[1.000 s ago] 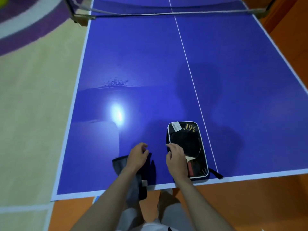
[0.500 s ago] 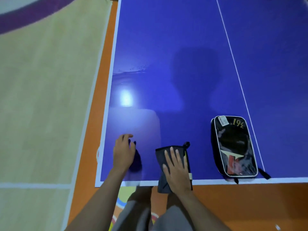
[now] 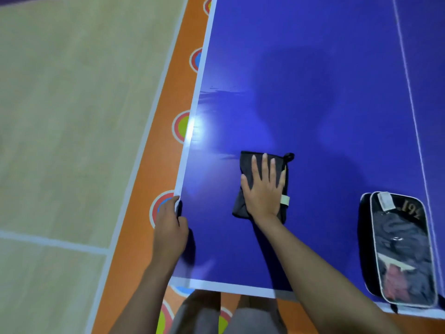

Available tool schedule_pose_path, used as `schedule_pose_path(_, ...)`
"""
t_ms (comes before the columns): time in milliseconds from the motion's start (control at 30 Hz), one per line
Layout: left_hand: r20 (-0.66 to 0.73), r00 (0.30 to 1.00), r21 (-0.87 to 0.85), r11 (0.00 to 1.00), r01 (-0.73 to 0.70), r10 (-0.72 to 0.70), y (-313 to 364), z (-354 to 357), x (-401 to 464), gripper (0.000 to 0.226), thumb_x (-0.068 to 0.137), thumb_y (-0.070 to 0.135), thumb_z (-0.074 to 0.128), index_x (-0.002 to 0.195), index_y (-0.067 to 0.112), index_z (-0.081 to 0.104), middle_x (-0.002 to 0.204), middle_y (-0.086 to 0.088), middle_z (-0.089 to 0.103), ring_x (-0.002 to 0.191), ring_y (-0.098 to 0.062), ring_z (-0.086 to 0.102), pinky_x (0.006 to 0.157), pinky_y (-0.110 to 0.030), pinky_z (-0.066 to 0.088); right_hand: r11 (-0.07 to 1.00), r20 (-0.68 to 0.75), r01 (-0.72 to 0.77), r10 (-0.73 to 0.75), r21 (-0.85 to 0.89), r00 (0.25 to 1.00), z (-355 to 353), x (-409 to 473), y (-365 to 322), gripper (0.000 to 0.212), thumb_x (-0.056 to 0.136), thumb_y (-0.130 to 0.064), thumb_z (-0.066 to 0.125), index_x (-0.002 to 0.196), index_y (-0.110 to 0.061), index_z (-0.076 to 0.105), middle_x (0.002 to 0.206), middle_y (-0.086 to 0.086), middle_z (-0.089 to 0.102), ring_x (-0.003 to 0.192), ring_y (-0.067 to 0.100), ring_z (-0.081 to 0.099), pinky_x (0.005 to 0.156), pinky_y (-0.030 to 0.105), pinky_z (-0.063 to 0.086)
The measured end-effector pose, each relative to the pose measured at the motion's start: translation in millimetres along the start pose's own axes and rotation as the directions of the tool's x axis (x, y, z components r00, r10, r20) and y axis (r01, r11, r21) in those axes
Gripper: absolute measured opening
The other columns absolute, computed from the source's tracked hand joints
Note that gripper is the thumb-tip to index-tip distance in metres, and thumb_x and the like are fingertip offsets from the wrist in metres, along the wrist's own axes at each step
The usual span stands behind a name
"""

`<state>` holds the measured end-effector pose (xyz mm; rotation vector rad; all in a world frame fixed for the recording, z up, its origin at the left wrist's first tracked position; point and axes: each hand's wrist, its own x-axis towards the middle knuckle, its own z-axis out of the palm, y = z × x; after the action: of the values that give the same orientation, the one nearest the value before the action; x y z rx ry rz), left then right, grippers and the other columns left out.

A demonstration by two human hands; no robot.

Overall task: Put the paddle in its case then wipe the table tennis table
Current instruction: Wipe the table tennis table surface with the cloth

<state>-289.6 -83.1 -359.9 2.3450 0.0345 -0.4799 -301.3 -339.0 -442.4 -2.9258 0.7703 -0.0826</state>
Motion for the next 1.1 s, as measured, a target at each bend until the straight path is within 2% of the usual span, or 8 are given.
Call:
schedule_pose_path(333, 0.001, 0.979, -0.219, 0.955, 0.200, -0.205, -9.3, -11.8, 9.9, 0.062, 0.092, -0.012, 0.042, 0.148, 0.017, 0.041, 0.135, 0.001, 0.056, 0.114, -0.015, 0.057, 0.089, -0.026, 0.043, 0.947, -0.022, 0.295, -0.295, 0.126, 0.955, 20.9, 12.9, -175.9, 0.061, 0.108, -0.050, 0.032, 0.165, -0.029, 0.028, 0.174, 0.005, 0.017, 0.161, 0.026, 0.011, 0.128, 0.057, 0.011)
schedule_pose_path(433, -0.011, 0.982, -0.219, 0.959, 0.180, -0.187, -6.8, -15.6, 10.0, 0.057, 0.093, -0.011, 0.044, 0.134, 0.030, 0.043, 0.115, 0.013, 0.057, 0.095, 0.004, 0.059, 0.070, -0.009, 0.043, 0.917, -0.010, 0.381, -0.382, 0.120, 0.924, 22.7, 7.3, -182.4, 0.058, 0.108, -0.045, 0.034, 0.164, -0.030, 0.031, 0.174, 0.005, 0.017, 0.161, 0.027, 0.011, 0.129, 0.055, 0.010)
schedule_pose_path(533, -0.010, 0.981, -0.216, 0.958, 0.186, -0.193, 1.4, -12.1, 8.8, 0.051, 0.098, -0.003, 0.048, 0.140, 0.026, 0.042, 0.118, 0.009, 0.055, 0.096, -0.004, 0.057, 0.073, -0.016, 0.043, 0.892, -0.023, 0.431, -0.432, 0.137, 0.902, 17.7, 8.3, -163.1, 0.058, 0.108, -0.042, 0.036, 0.163, -0.027, 0.032, 0.173, 0.004, 0.021, 0.161, 0.025, 0.015, 0.129, 0.053, 0.013)
schedule_pose_path(633, -0.004, 0.984, -0.223, 0.959, 0.174, -0.180, 9.9, -7.3, 9.0, 0.050, 0.097, -0.005, 0.048, 0.134, 0.028, 0.043, 0.117, 0.012, 0.056, 0.101, 0.008, 0.057, 0.076, -0.007, 0.044, 0.927, -0.028, 0.342, -0.342, 0.156, 0.939, 9.0, 5.7, -120.3, 0.059, 0.105, -0.041, 0.040, 0.163, -0.029, 0.034, 0.173, 0.000, 0.022, 0.160, 0.023, 0.016, 0.129, 0.051, 0.015)
schedule_pose_path(767, 0.008, 0.982, -0.228, 0.956, 0.187, -0.190, 15.2, -4.0, 6.8, 0.054, 0.098, -0.001, 0.049, 0.147, 0.020, 0.042, 0.146, -0.006, 0.052, 0.134, -0.020, 0.052, 0.108, -0.044, 0.049, 0.976, -0.051, 0.154, -0.148, 0.156, 0.988, -3.6, -5.3, -35.1, 0.060, 0.104, -0.041, 0.046, 0.162, -0.031, 0.034, 0.173, -0.001, 0.021, 0.160, 0.022, 0.017, 0.129, 0.052, 0.016)
schedule_pose_path(900, 0.015, 0.977, -0.242, 0.947, 0.210, -0.213, 21.7, -2.6, 1.1, 0.052, 0.102, 0.005, 0.048, 0.152, 0.018, 0.038, 0.153, -0.008, 0.048, 0.140, -0.026, 0.049, 0.109, -0.049, 0.049, 0.996, -0.050, 0.001, 0.003, 0.084, 0.999, -14.5, -27.0, 36.7, 0.061, 0.106, -0.044, 0.043, 0.164, -0.031, 0.030, 0.173, 0.000, 0.020, 0.160, 0.024, 0.018, 0.128, 0.053, 0.016)
schedule_pose_path(1000, 0.019, 0.977, -0.244, 0.947, 0.209, -0.211, 23.4, -2.7, -2.4, 0.048, 0.105, 0.007, 0.046, 0.152, 0.017, 0.038, 0.151, -0.007, 0.049, 0.136, -0.025, 0.052, 0.095, -0.031, 0.056, 0.997, -0.012, -0.058, 0.059, 0.056, 0.998, -16.1, -40.6, 50.7, 0.061, 0.107, -0.044, 0.040, 0.165, -0.030, 0.027, 0.174, 0.002, 0.017, 0.161, 0.026, 0.015, 0.128, 0.056, 0.016)
schedule_pose_path(1100, 0.035, 0.973, -0.243, 0.942, 0.231, -0.230, 23.1, -3.5, -4.4, 0.047, 0.107, 0.008, 0.043, 0.152, 0.017, 0.038, 0.148, -0.005, 0.052, 0.128, -0.018, 0.054, 0.072, -0.009, 0.044, 0.985, 0.008, -0.166, 0.166, 0.043, 0.986, -13.2, -47.8, 20.6, 0.063, 0.106, -0.042, 0.037, 0.166, -0.027, 0.024, 0.174, 0.005, 0.014, 0.161, 0.029, 0.013, 0.128, 0.059, 0.011)
